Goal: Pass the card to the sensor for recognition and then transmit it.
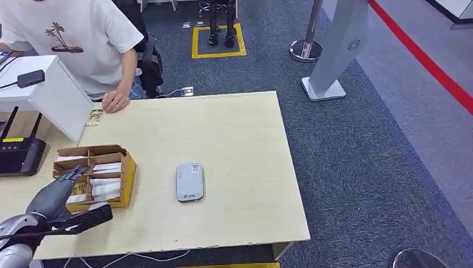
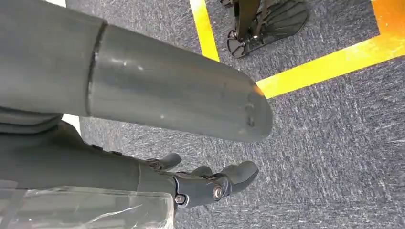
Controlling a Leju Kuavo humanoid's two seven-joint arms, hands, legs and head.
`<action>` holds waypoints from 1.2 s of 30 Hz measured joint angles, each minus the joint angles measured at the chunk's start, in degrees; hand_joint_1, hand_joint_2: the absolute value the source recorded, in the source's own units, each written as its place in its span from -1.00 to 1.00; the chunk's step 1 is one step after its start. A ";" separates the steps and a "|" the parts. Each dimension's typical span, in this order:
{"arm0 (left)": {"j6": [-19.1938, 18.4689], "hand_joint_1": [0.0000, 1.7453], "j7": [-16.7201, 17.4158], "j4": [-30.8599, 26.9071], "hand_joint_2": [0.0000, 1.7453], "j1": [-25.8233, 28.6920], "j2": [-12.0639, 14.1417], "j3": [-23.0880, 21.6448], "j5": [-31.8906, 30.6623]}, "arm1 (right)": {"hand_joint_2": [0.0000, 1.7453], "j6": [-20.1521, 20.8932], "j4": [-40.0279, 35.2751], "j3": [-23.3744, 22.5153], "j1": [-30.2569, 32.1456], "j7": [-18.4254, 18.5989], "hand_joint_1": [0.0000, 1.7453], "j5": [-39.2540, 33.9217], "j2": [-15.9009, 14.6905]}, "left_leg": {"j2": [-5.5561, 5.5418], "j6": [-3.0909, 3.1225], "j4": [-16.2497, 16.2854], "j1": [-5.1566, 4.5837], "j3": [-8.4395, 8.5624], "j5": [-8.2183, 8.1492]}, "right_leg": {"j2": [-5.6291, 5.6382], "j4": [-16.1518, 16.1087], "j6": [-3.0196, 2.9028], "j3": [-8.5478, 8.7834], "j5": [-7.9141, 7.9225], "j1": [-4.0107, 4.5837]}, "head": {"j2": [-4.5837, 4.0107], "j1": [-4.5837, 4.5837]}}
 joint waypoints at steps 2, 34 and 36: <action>0.11 0.96 0.00 0.00 1.00 -0.01 -0.09 0.00 -0.02 | -1.00 0.00 0.00 -0.02 0.01 0.00 -1.00 0.02 0.00 | 0.00 0.00 0.00 0.00 0.00 0.00 | 0.00 0.00 0.00 0.00 0.00 0.00 | 0.00 0.00; 3.96 1.00 -2.16 -2.10 1.00 1.08 -1.71 0.59 2.89 | -1.00 0.13 0.00 -1.29 0.02 -1.11 -1.00 0.39 0.00 | -0.01 0.00 0.00 0.00 0.00 0.00 | -0.02 0.00 0.00 -0.01 0.00 0.00 | 0.00 0.00; 4.67 1.00 -2.19 -2.10 1.00 -0.16 -2.10 0.83 2.86 | -1.00 0.33 0.00 -1.38 0.01 -1.16 -1.00 0.83 0.00 | -0.03 0.00 0.00 0.00 0.00 0.00 | -0.03 0.00 0.00 0.01 0.00 0.00 | 0.00 0.00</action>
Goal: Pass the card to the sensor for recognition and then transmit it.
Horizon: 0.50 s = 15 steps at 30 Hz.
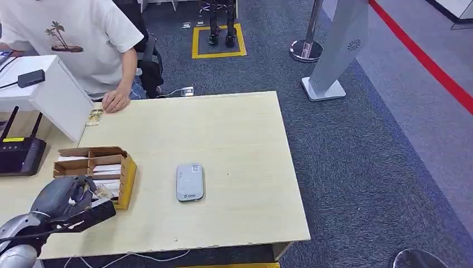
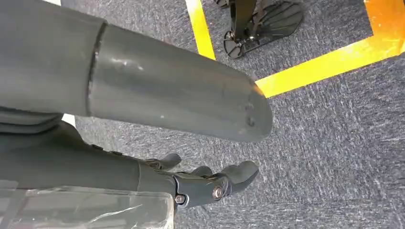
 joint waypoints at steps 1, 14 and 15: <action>0.33 1.00 0.00 0.00 1.00 -0.65 -0.20 0.22 -0.04 | -1.00 0.09 0.00 0.00 -0.01 -0.07 -1.00 0.07 0.00 | 0.00 0.00 0.00 0.00 0.01 0.00 | 0.00 0.00 0.00 0.00 0.00 0.00 | 0.00 -0.02; 5.68 1.00 -0.11 4.04 1.00 -17.00 -3.69 3.63 1.51 | -1.00 0.33 0.00 -0.02 -0.34 -0.09 -1.00 1.33 0.13 | -0.02 0.01 0.02 0.00 0.00 0.04 | -0.01 0.00 0.00 0.00 0.02 0.00 | 0.00 -0.02; 5.97 1.00 0.02 5.21 1.00 -18.61 -3.98 3.78 1.75 | -1.00 0.31 0.00 -0.02 -0.46 0.09 -1.00 1.33 0.15 | -0.02 0.01 0.02 0.00 0.00 0.04 | -0.01 0.00 0.00 0.01 0.02 0.00 | 0.00 -0.02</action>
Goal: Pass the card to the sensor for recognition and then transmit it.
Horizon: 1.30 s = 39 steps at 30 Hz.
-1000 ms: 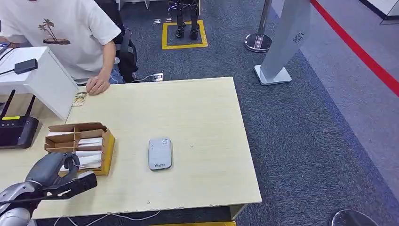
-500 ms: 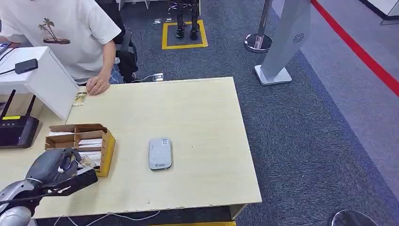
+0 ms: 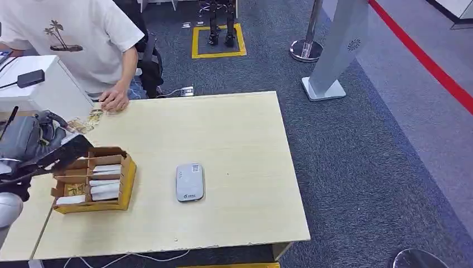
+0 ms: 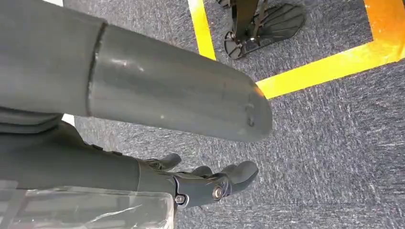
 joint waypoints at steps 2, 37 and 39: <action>0.35 1.00 0.11 2.71 1.00 -3.09 -0.55 0.28 0.44 | -1.00 -0.07 0.00 0.00 -0.26 0.13 -1.00 0.31 0.07 | 0.01 0.00 0.00 0.00 0.01 0.00 | 0.01 0.00 -0.02 0.00 0.02 0.00 | 0.00 0.04; 6.56 -1.00 -0.26 37.37 -1.00 -23.39 -12.28 0.29 -0.09 | -1.00 -1.40 0.00 0.68 -3.29 2.01 -1.00 1.66 0.57 | 0.15 0.00 0.03 -0.02 -0.02 0.08 | 0.15 0.01 -0.02 -0.09 0.15 -0.02 | 0.00 0.00; 6.49 -1.00 -0.28 37.37 -1.00 -23.46 -12.44 0.28 1.04 | -1.00 -1.40 0.00 0.68 -3.27 1.99 -1.00 1.64 0.57 | 0.15 0.00 0.03 -0.02 -0.02 0.08 | 0.15 0.01 -0.02 -0.08 0.15 -0.02 | 0.00 0.02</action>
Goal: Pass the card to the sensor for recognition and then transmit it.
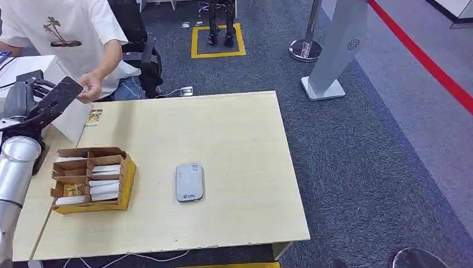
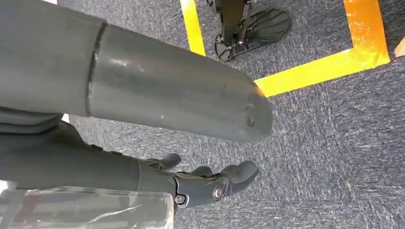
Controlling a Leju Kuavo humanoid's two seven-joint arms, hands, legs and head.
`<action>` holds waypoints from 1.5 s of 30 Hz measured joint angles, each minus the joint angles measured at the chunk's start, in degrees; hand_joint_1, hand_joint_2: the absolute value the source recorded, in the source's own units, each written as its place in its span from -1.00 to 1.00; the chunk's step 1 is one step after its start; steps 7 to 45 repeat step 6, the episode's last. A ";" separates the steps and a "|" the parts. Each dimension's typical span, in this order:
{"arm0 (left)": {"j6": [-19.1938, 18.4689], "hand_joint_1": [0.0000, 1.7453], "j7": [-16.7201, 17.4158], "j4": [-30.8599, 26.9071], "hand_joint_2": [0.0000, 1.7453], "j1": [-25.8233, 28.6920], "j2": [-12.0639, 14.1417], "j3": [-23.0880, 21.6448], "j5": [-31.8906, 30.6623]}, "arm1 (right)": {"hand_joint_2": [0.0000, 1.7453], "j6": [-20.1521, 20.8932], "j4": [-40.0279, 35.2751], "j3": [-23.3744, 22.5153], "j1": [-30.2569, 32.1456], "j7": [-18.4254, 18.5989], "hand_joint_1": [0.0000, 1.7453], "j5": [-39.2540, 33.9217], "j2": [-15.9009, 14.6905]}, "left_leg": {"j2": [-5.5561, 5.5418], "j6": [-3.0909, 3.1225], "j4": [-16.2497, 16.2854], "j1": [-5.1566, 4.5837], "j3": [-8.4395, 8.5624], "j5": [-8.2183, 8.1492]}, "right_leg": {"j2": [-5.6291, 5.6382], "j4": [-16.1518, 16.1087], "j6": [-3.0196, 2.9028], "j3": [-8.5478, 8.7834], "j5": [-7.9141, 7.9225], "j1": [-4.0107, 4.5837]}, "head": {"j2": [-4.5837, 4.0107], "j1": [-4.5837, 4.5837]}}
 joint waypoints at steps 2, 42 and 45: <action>-0.24 -1.00 -0.04 0.00 -1.00 -0.10 -0.02 0.00 1.32 | -1.00 0.00 0.00 0.00 0.02 -0.04 -1.00 -0.04 0.00 | 0.01 0.00 0.00 0.00 0.00 0.00 | 0.00 0.00 0.00 0.00 0.00 0.00 | 0.00 -0.02; -0.28 -1.00 -0.77 -0.22 -1.00 0.00 -0.07 0.00 4.55 | -1.00 0.00 0.00 0.00 0.23 -0.09 -1.00 -0.65 0.00 | 0.01 0.00 0.00 0.00 0.00 0.00 | 0.00 0.00 0.01 0.00 0.02 0.00 | 0.00 0.00; -0.28 -1.00 -0.77 -0.22 -1.00 0.00 -0.07 0.00 4.55 | -1.00 0.00 0.00 0.00 0.23 -0.09 -1.00 -0.65 0.00 | 0.01 0.00 0.00 0.00 0.00 0.00 | 0.00 0.00 0.01 0.00 0.02 0.00 | 0.00 0.00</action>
